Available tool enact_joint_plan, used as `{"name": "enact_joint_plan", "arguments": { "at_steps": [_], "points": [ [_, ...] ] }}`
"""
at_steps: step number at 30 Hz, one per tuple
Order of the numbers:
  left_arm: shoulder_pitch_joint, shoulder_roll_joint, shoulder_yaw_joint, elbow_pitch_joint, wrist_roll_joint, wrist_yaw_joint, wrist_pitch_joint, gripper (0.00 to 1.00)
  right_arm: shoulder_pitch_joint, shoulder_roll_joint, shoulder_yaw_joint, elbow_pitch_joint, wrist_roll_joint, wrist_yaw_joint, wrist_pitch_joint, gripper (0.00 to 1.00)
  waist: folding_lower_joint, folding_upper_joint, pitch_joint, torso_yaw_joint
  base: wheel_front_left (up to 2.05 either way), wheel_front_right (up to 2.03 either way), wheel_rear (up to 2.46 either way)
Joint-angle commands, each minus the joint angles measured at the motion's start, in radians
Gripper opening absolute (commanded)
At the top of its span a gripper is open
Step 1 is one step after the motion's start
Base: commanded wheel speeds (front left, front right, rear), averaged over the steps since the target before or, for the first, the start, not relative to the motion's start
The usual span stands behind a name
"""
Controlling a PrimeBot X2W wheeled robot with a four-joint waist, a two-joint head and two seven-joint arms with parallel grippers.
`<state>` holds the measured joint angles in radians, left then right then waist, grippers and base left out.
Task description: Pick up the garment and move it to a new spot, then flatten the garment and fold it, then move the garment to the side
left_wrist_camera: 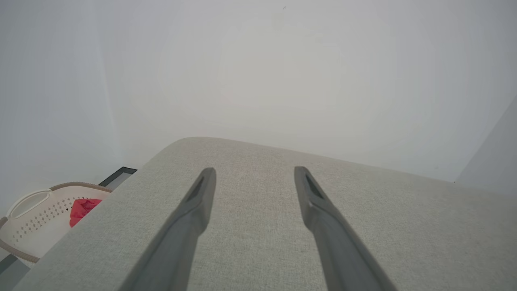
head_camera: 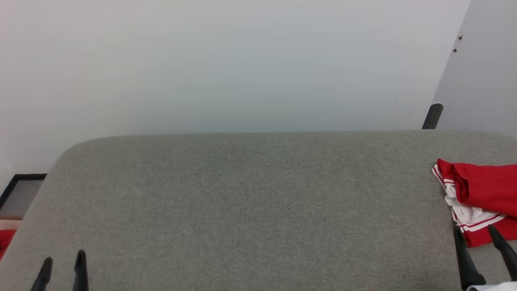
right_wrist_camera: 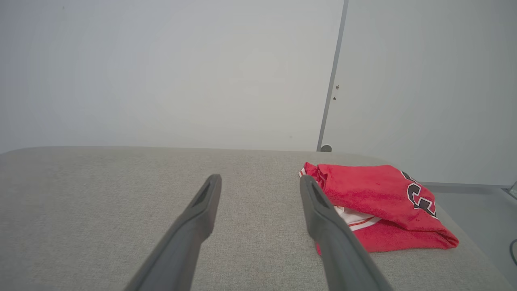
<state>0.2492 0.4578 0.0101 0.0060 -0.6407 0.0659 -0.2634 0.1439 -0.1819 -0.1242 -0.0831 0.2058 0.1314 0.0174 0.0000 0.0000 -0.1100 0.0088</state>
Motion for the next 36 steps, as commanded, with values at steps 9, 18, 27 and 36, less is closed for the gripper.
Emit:
{"name": "enact_joint_plan", "arguments": {
  "at_steps": [9,18,27,36],
  "points": [
    [0.036,-0.051,0.075,-0.008,0.039,-0.051,0.000,1.00,0.075,0.036,0.014,-0.071,-0.035,-0.001,-0.019,1.00,0.0000,0.0000,0.003,-0.011,0.00,0.00,0.00],
    [0.035,-0.095,0.109,0.001,0.072,-0.093,0.000,1.00,0.093,0.050,0.032,-0.100,-0.058,-0.001,-0.034,1.00,0.0000,0.0000,-0.001,-0.016,0.00,0.00,0.00],
    [0.039,-0.129,0.149,-0.045,0.144,-0.108,0.000,1.00,0.093,0.045,0.041,-0.097,-0.057,-0.001,-0.030,1.00,0.0000,0.0000,-0.006,-0.012,0.00,0.00,0.00],
    [0.027,-0.181,0.140,0.002,0.113,-0.112,0.016,0.00,0.082,0.061,0.038,-0.034,0.002,0.000,-0.019,0.00,0.0000,0.0000,-0.003,-0.012,0.00,0.00,0.00]
  ]
}}
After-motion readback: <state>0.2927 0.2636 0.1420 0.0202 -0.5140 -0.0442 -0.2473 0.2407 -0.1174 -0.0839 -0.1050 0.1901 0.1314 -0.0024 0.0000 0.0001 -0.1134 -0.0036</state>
